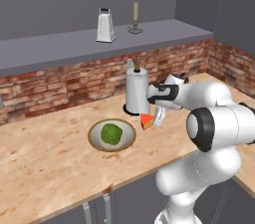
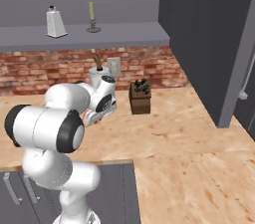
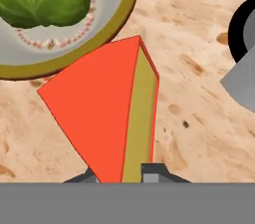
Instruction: Pick the cheese from the fridge and the cheese grater from the cabinet and place them next to the salad bowl.
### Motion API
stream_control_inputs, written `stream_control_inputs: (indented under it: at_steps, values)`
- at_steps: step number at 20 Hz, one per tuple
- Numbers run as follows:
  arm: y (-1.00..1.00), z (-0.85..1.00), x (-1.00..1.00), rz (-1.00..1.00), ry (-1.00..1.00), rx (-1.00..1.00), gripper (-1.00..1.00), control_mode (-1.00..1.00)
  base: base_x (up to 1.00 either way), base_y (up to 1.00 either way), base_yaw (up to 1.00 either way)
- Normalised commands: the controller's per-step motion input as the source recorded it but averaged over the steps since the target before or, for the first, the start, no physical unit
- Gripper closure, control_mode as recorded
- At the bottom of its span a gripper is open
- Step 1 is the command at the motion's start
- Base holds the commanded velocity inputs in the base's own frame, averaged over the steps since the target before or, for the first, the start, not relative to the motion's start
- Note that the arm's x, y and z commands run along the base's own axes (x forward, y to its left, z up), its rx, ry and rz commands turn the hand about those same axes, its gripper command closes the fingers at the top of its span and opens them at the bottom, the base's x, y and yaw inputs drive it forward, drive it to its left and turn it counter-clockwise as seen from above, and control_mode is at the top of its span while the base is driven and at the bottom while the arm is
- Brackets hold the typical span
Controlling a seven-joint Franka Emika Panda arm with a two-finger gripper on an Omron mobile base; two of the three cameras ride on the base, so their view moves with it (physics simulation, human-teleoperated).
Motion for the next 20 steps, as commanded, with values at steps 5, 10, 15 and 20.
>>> stream_control_inputs:
  at_steps: [5, 10, 15, 20]
  values:
    - [0.00, -0.41, -0.24, 0.00, 0.00, 0.02, 1.00, -1.00, 0.00, 0.00, 0.00]
    - [0.00, -0.34, -0.30, 0.00, 0.00, 0.06, 1.00, -1.00, 0.00, 0.00, 0.00]
    - [0.00, -0.03, -0.06, 0.00, 0.00, 0.10, 1.00, -1.00, 0.00, 0.00, 0.00]
    - [0.04, -0.02, 0.00, 0.00, 0.01, 0.06, 1.00, -1.00, 0.00, 0.00, 0.00]
